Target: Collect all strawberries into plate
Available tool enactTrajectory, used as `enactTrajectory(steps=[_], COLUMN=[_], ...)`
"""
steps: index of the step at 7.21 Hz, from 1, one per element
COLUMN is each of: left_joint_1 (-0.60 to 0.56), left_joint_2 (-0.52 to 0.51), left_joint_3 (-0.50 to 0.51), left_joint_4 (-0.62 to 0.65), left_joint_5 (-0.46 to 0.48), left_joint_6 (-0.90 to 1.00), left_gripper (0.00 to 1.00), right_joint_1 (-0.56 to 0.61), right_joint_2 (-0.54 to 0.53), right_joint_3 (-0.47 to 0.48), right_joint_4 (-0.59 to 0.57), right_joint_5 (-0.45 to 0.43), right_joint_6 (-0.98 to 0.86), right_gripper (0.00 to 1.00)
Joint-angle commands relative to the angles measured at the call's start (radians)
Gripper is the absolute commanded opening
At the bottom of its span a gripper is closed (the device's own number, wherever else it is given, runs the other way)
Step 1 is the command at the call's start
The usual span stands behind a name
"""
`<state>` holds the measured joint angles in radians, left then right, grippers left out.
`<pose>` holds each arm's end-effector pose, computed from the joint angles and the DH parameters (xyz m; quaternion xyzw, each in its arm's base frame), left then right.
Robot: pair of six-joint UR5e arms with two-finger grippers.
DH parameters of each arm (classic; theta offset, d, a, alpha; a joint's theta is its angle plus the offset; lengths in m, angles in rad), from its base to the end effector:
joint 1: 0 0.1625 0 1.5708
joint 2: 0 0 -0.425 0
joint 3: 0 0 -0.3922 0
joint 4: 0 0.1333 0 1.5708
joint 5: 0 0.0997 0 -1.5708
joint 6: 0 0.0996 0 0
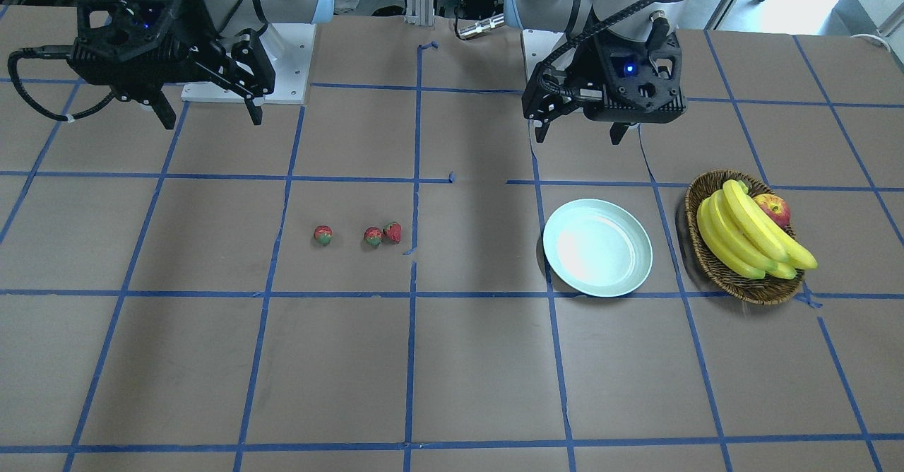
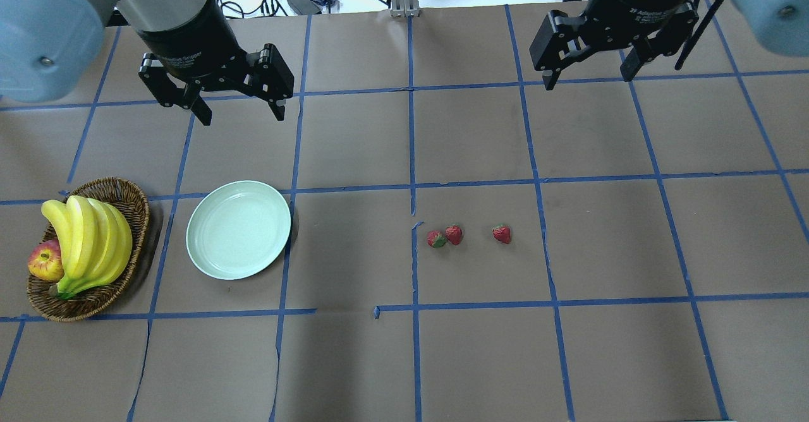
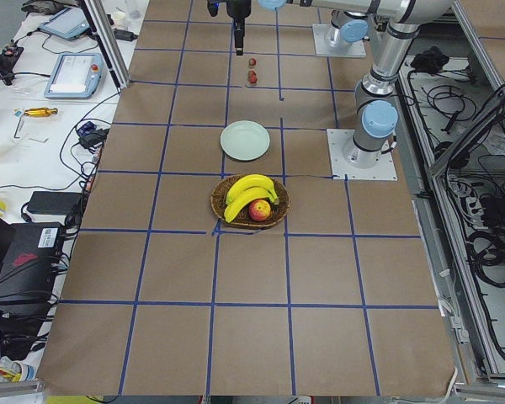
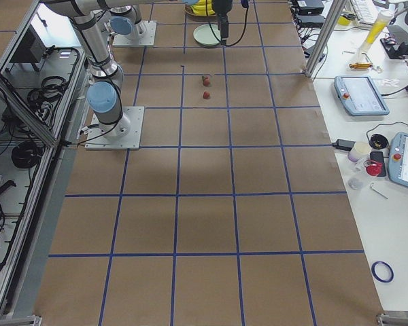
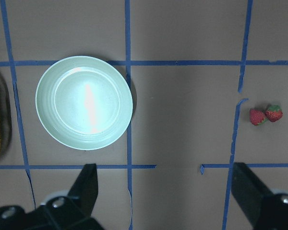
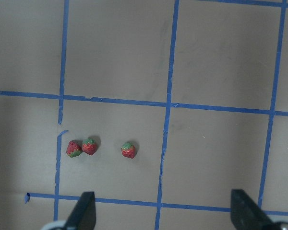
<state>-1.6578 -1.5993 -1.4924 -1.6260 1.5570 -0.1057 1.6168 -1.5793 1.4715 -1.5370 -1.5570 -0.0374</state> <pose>-0.1779 -0.4894 0.5068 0.0094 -0.9999 -0.0033 0.0066 0.1572 -0.4864 0.5377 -0.0419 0.9984 -0.0370 0.0071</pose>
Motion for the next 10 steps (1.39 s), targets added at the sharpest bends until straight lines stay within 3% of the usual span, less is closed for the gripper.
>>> enactTrajectory(steps=[1,4,6,8,10], left_joint_1=[0.001,0.0,0.0,0.0,0.0], left_joint_2=[0.001,-0.004,-0.005,-0.005,-0.005], left_joint_3=[0.0,-0.002,-0.006,-0.006,-0.012], left_joint_4=[0.0,-0.003,-0.005,-0.008,-0.009], left_joint_5=[0.0,-0.006,-0.005,-0.006,-0.006], left_joint_6=[0.0,-0.003,0.0,-0.002,-0.003], left_gripper=[1.0,1.0,1.0,1.0,1.0], right_joint_1=[0.0,-0.003,-0.002,0.005,0.021], right_joint_2=[-0.001,0.021,0.1,0.128,0.172], right_joint_3=[0.001,0.039,0.11,0.291,0.566], right_joint_4=[0.0,-0.008,-0.03,-0.252,-0.647], right_joint_5=[0.0,0.003,0.005,0.006,0.006], right_joint_6=[0.001,0.001,0.001,0.004,0.001], right_gripper=[1.0,1.0,1.0,1.0,1.0])
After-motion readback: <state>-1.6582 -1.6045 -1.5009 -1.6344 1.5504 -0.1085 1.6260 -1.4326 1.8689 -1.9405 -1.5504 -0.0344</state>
